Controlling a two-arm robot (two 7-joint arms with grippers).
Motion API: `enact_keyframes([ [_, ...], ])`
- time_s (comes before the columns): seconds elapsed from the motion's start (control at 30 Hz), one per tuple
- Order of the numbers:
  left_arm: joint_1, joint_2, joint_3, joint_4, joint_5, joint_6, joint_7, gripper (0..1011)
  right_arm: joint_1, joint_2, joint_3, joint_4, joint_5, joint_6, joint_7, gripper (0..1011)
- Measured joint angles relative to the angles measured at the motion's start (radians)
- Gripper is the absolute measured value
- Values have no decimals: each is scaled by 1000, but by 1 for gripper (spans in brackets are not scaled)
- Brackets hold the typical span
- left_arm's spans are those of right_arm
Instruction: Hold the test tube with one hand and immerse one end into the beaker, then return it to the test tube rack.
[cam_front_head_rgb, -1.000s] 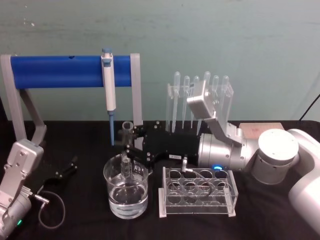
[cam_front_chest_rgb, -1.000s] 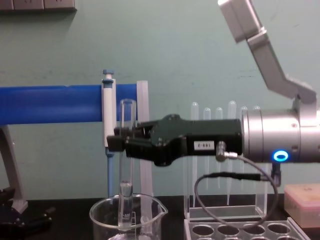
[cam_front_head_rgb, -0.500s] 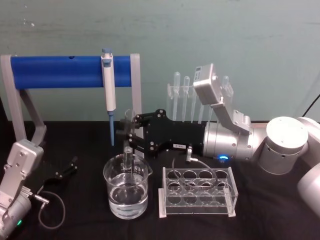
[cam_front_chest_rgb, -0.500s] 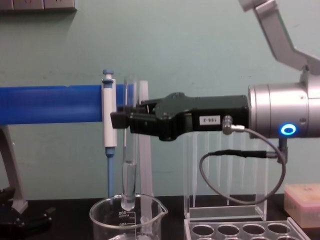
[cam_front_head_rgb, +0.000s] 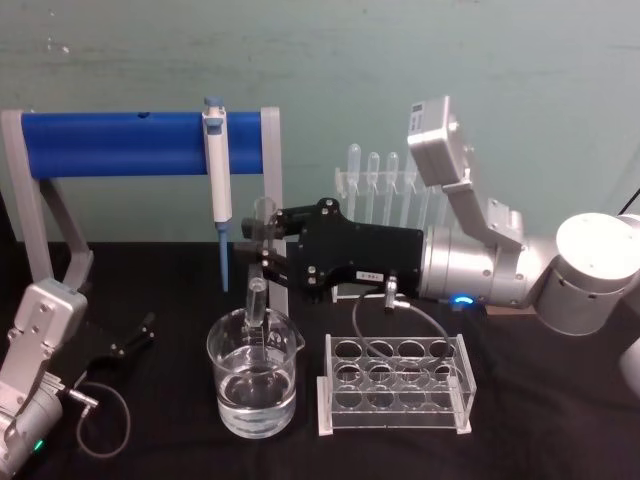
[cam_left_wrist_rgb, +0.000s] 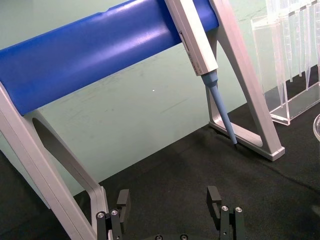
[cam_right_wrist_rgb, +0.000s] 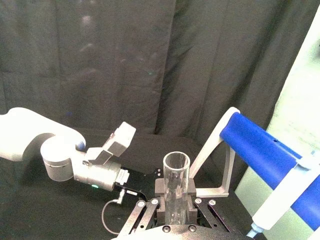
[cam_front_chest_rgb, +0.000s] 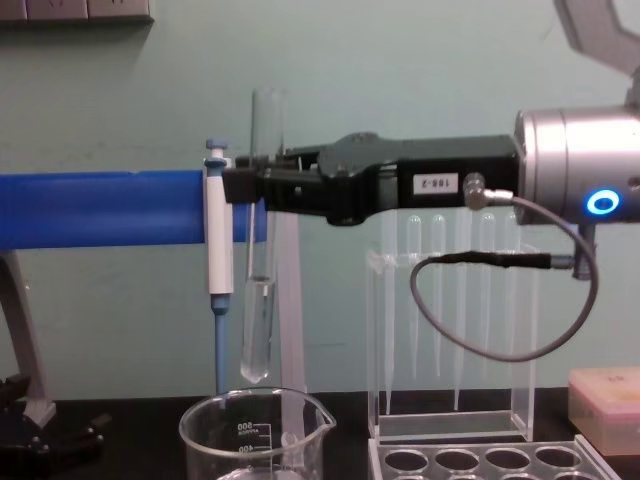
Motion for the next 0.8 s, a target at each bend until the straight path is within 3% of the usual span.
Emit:
enact_keyframes([
  [0.5,0,0,0,0,0,0,0,1000,-28,71,19,-117,26,23,-44,225],
  [0.8,0,0,0,0,0,0,0,1000,-80,138,52,-204,40,32,-82,226],
])
